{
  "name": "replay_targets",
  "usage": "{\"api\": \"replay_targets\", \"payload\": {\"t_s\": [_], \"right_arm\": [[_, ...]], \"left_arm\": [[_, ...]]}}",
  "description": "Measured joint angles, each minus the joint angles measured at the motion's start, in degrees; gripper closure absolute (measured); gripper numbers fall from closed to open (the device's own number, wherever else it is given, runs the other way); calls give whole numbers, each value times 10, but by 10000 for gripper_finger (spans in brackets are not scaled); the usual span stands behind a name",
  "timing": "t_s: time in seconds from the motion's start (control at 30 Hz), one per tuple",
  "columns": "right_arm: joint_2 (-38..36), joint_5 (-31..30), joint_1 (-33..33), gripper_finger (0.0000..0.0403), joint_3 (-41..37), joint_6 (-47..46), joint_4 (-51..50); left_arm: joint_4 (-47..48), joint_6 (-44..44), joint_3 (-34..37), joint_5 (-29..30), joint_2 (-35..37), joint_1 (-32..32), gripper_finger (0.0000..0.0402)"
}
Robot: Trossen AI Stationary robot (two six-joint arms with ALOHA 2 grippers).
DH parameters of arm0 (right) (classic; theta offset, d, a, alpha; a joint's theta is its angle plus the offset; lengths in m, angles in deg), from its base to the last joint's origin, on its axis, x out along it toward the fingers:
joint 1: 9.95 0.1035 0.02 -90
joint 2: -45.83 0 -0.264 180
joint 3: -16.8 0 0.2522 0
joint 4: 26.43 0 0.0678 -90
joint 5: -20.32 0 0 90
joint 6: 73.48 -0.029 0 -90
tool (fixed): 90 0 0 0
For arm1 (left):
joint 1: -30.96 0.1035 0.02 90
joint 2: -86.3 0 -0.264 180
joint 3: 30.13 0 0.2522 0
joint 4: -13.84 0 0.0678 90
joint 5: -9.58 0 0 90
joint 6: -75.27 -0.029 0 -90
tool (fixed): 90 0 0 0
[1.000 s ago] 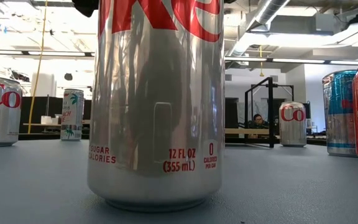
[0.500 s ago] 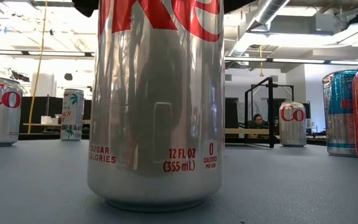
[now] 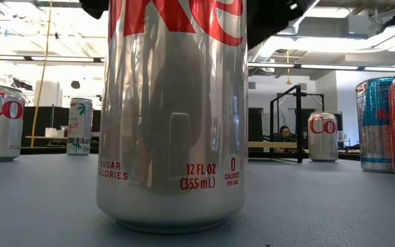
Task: Place canned beverage on shelf
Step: Put the center pink and white soda can onto the shelf
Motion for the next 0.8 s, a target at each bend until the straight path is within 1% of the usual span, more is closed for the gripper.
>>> {"api": "replay_targets", "payload": {"t_s": [0.13, 0.2, 0.33, 0.47, 0.8], "right_arm": [[8, 0, -6, 8, 1, -5, -13], [9, 0, -8, 10, -1, -5, -37], [15, 1, -11, 27, 1, -2, -40], [23, 1, -11, 55, 0, 3, -47], [27, 5, -10, 147, 0, 4, -50]], "left_arm": [[2, 0, 0, 0, 0, 0, 193], [4, 0, 0, 0, 0, 0, 194], [4, -2, 0, 0, 0, 0, 193], [4, -2, 0, 0, 0, 0, 193], [4, -2, 0, 4, 0, 0, 193]]}}
